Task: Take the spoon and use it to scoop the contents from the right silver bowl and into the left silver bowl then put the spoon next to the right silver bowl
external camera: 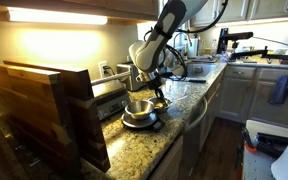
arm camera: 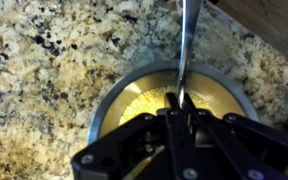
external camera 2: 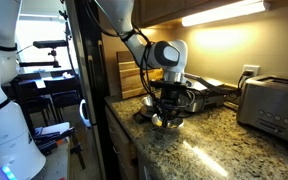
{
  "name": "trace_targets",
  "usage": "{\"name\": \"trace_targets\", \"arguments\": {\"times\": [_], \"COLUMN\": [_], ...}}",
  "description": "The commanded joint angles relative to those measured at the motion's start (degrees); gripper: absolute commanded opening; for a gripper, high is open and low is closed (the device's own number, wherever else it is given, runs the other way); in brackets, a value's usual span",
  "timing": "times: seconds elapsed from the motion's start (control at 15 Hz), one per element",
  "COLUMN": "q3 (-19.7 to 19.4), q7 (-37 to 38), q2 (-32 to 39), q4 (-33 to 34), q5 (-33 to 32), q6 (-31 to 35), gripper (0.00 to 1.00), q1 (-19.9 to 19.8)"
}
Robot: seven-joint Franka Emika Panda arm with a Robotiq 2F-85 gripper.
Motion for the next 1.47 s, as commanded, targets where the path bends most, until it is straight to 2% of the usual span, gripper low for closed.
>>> {"name": "trace_targets", "arguments": {"times": [0.0,0.87,1.13,1.4], "q3": [-0.19,-0.66,-0.99,-1.35], "q7": [-0.48,1.26,1.94,3.64], "q2": [-1.85,-4.26,-4.61,-4.38], "q4": [-1.39,-1.34,-1.0,-0.11], "q5": [-0.67,-7.36,-10.52,-15.85], "q6": [-0.08,-0.7,-2.74,-7.62], "gripper": [0.02,0.02,0.02,0.02], "q1": [0.36,2.85,3.73,5.08]}}
